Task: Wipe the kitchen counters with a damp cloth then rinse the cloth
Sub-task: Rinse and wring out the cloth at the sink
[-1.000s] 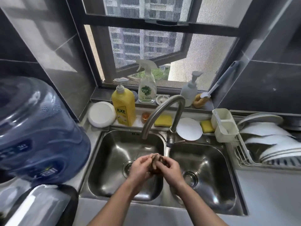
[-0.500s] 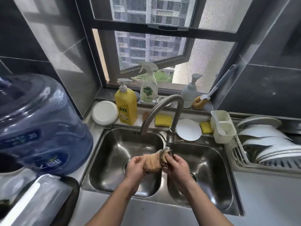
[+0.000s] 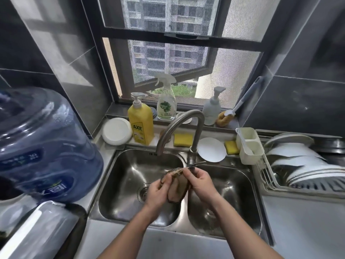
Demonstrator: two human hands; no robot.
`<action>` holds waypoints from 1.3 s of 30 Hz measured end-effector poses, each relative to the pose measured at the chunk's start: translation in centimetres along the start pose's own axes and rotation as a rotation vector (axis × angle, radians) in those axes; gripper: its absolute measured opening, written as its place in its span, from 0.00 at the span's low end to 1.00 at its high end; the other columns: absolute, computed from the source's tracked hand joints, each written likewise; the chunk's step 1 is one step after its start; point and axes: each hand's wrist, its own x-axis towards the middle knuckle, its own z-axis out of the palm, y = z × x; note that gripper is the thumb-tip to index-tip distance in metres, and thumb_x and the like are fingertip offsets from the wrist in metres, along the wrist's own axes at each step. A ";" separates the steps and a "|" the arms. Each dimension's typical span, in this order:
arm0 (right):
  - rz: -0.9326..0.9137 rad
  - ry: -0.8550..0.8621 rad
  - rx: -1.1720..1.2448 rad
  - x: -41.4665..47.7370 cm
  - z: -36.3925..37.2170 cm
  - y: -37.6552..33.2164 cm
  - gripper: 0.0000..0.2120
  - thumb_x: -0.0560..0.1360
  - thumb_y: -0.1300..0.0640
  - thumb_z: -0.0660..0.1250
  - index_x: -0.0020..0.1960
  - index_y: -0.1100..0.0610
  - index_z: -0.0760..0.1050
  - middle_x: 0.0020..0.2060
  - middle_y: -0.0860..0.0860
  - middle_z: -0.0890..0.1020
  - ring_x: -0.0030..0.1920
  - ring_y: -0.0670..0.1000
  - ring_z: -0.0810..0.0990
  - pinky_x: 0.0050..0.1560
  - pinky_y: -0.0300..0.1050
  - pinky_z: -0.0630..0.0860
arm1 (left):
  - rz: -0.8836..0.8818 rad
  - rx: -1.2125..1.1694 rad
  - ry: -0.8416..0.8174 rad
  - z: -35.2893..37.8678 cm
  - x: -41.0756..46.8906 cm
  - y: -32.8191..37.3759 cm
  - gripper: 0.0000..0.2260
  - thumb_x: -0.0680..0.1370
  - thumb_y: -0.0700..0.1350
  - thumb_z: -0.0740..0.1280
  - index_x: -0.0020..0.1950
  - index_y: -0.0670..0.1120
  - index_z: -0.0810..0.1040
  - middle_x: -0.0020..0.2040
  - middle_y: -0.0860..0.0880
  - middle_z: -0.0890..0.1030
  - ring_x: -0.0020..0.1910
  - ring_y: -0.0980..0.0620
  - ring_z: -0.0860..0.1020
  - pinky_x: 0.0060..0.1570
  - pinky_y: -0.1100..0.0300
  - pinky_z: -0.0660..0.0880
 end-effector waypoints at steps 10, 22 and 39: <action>-0.058 -0.020 0.041 0.0 -0.9 -1.6 0.09 0.77 0.57 0.68 0.41 0.61 0.77 0.34 0.52 0.77 0.39 0.50 0.73 0.42 0.43 0.72 | 0.057 0.081 -0.037 -0.9 1.4 1.8 0.05 0.78 0.35 0.67 0.52 0.41 0.79 0.45 0.47 0.84 0.42 0.57 0.81 0.41 0.67 0.77; -0.280 0.104 -0.264 -0.1 -0.4 -3.2 0.18 0.77 0.47 0.63 0.40 0.62 0.73 0.33 0.55 0.72 0.35 0.54 0.69 0.39 0.57 0.69 | 0.086 0.454 -0.146 -3.9 1.5 1.8 0.19 0.73 0.30 0.67 0.56 0.51 0.78 0.48 0.48 0.79 0.46 0.54 0.79 0.41 0.70 0.74; -0.220 -0.075 -0.291 -1.2 -3.1 -7.1 0.12 0.81 0.59 0.61 0.46 0.67 0.77 0.36 0.54 0.75 0.38 0.48 0.73 0.38 0.40 0.70 | 0.302 0.684 -0.298 -1.8 0.9 -0.1 0.15 0.70 0.51 0.77 0.35 0.50 0.72 0.28 0.58 0.70 0.30 0.60 0.66 0.32 0.62 0.63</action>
